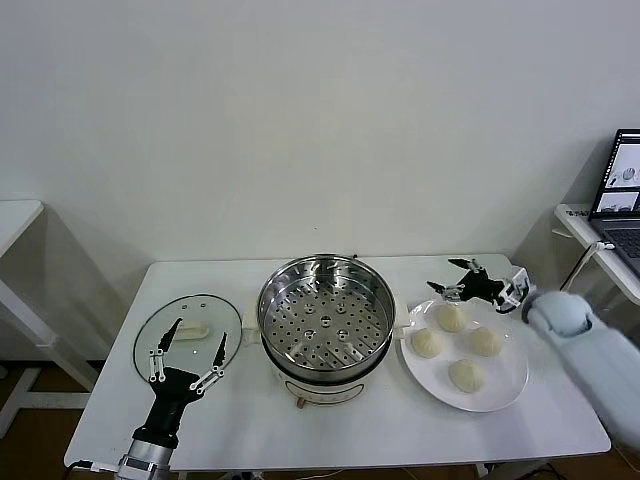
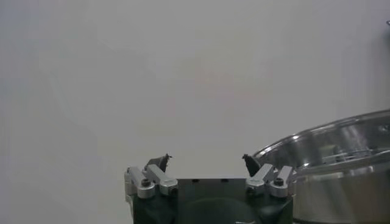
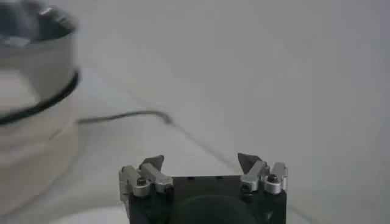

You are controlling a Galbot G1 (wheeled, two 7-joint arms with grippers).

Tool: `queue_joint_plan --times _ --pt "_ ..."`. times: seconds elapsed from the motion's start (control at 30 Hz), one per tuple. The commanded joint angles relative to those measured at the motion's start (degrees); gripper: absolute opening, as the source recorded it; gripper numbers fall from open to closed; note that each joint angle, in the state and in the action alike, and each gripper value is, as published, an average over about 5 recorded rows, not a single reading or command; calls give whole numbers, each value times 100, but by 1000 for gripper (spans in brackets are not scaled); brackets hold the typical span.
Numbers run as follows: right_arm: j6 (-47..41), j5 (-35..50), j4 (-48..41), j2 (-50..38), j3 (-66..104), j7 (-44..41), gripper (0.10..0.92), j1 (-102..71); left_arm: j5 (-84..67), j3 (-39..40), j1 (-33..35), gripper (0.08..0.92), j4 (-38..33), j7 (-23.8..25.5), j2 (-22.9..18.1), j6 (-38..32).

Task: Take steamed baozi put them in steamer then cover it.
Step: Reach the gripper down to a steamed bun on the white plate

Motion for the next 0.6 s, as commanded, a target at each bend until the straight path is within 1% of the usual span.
queue_joint_plan --times 0.03,0.23,0.6 --pt "341 -1688 -1056 76 -1597 -2316 823 1824 9 3 0 823 14 -2 -29 -10" --pt "516 -2387 -1464 549 -2096 -2529 823 2226 13 -17 14 823 4 -10 -75 -15" --pt "707 -3175 -1962 1228 -2141 -2301 823 2125 20 -85 34 823 55 -20 -91 -49"
